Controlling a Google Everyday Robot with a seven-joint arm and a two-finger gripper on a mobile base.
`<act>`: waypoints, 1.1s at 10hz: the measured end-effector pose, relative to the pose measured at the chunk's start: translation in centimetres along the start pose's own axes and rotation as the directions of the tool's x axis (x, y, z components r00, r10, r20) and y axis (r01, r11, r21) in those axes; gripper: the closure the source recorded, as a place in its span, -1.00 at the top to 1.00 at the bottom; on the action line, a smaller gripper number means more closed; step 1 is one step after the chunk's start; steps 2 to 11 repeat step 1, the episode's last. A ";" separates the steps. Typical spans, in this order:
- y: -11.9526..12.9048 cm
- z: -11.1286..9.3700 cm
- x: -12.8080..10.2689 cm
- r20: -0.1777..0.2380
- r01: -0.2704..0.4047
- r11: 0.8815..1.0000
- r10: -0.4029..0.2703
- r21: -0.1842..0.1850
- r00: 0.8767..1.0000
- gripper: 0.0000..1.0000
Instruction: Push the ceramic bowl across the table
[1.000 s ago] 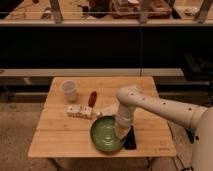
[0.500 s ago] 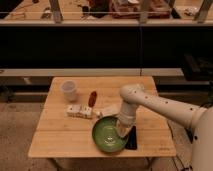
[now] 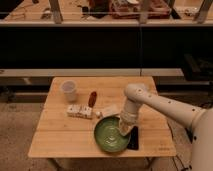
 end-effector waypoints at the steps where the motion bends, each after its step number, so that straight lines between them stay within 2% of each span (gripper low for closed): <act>1: 0.1 -0.1 0.4 0.004 0.000 1.000 0.000 -0.001 1.000 -0.94; 11: 0.1 -0.1 0.4 0.004 0.000 1.000 0.000 -0.001 1.000 -0.94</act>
